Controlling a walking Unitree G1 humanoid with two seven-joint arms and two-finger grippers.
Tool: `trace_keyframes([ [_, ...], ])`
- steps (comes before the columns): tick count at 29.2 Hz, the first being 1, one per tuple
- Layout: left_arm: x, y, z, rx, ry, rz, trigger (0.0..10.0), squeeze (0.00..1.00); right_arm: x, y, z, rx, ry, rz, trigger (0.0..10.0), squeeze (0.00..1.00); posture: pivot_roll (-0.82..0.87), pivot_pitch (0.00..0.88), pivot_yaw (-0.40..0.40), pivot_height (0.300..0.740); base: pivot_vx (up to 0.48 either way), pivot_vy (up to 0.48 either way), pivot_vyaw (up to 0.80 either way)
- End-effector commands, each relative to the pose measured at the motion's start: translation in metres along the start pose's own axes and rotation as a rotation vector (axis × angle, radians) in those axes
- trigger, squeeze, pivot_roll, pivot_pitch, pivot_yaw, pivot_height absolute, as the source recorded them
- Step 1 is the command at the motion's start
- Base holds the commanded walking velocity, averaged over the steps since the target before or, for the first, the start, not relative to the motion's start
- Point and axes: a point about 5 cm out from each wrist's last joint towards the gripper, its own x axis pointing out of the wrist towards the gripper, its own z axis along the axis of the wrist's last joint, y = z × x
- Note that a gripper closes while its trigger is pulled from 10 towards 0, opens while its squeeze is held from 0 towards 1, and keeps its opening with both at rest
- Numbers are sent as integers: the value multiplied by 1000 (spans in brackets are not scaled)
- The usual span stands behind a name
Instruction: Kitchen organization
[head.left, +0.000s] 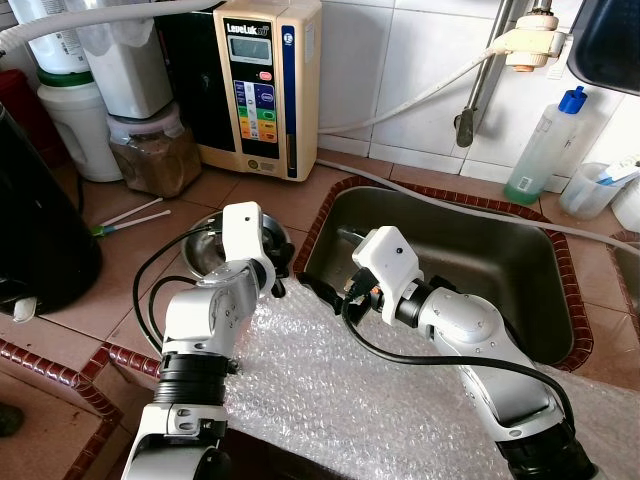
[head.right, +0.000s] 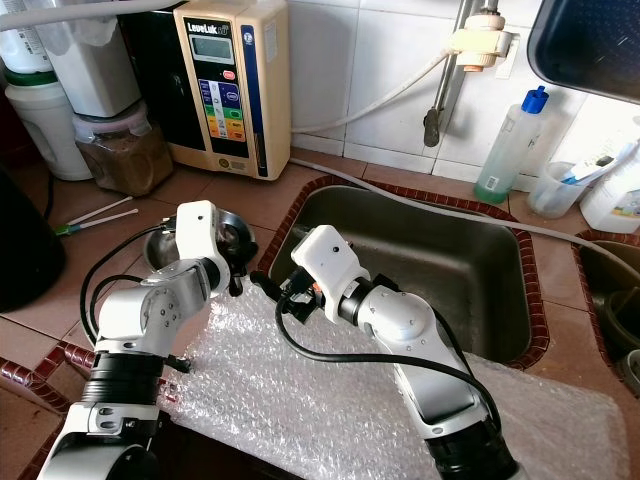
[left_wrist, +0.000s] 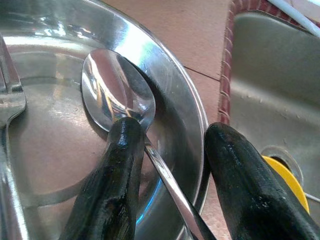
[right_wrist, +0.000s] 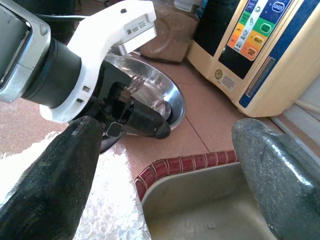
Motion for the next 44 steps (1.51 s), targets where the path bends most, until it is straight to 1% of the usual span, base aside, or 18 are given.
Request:
trace_keyframes([
  [1,1,5,-7,-1,43,36,0,0,0,-2,8,-14,-28,10,10000,0,10,0,10,740,0,0,0],
  [10,0,6,-3,-13,24,45,0,0,-1,-4,9,-18,-29,11,10000,0,8,0,6,740,0,0,0],
  [24,-4,2,1,-29,9,31,0,0,-2,-6,9,-35,-20,6,10000,0,4,0,5,740,0,0,0],
  [38,-11,10,12,-64,-31,68,0,0,-3,-11,8,-46,-15,-11,10000,0,2,0,-2,740,0,0,0],
  [44,-16,14,21,-68,-78,87,0,0,-4,-13,8,-54,-11,-17,10000,0,1,0,-5,740,0,0,0],
])
